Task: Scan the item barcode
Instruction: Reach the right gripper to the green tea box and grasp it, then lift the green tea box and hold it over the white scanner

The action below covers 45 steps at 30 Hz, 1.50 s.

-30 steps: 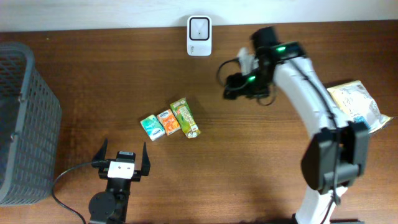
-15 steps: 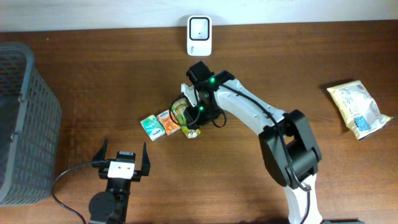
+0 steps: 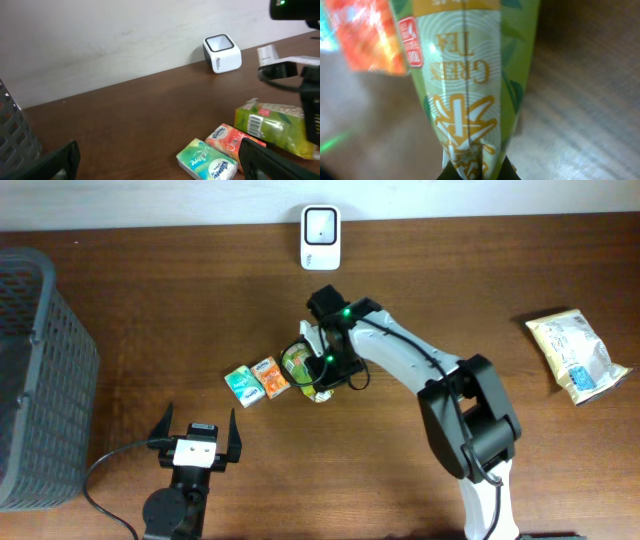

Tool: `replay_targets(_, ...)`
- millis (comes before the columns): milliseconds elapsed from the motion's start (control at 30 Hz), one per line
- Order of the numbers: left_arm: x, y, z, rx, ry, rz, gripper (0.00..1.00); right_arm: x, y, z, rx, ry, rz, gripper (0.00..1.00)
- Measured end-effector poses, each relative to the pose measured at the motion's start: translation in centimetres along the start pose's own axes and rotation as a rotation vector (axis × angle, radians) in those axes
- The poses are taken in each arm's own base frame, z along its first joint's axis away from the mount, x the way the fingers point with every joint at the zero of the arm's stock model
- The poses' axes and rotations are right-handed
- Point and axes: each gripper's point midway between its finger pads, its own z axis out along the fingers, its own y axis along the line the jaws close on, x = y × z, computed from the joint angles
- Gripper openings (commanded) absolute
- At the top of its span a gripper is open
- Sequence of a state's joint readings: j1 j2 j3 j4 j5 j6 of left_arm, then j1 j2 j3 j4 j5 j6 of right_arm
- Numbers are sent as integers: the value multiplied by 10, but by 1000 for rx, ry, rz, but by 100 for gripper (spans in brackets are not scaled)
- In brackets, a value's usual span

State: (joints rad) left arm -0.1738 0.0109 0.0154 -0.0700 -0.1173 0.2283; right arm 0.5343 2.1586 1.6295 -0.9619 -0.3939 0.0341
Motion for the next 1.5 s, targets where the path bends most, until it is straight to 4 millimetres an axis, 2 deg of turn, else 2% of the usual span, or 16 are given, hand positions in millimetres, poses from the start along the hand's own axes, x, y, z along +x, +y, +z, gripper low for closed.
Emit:
replay_targets(67,0,0,0,0,0,0,99,-3,2,-21,-129,-33,-12,4)
replay_targets(233,0,0,0,0,0,0,99,-15,-8,-117,-489,-271,-39,4)
replay_targets(300,0,0,0,0,0,0,99,-17,-22,-144,-602,-356,-11,4)
replay_targets(433,0,0,0,0,0,0,99,-18,-45,-181,-727,-480,28,4)
replay_targets(567,0,0,0,0,0,0,99,-16,-61,-197,-762,-530,67,4)
replay_targets(800,0,0,0,0,0,0,99,-16,-58,-186,-718,-475,98,4)
replay_targets(867,0,0,0,0,0,0,99,-23,-60,-175,-560,-400,147,4)
replay_targets(967,0,0,0,0,0,0,99,-49,-51,-189,-310,-401,117,4)
replay_targets(1000,0,0,0,0,0,0,99,-73,-47,-208,-90,-462,79,4)
replay_targets(1033,0,0,0,0,0,0,99,-80,-42,-214,-22,-485,68,4)
replay_targets(1067,0,0,0,0,0,0,99,-97,-37,-228,152,-550,24,4)
replay_targets(1167,0,0,0,0,0,0,99,-142,-46,-261,688,-758,-19,4)
replay_targets(1267,0,0,0,0,0,0,99,-176,-45,-284,949,-884,-91,4)
replay_targets(1333,0,0,0,0,0,0,99,-196,-56,-280,1086,-889,-152,4)
replay_targets(1367,0,0,0,0,0,0,99,-214,-71,-276,1195,-897,-194,4)
replay_targets(1500,0,0,0,0,1,0,99,-239,-110,-250,1392,-804,-327,4)
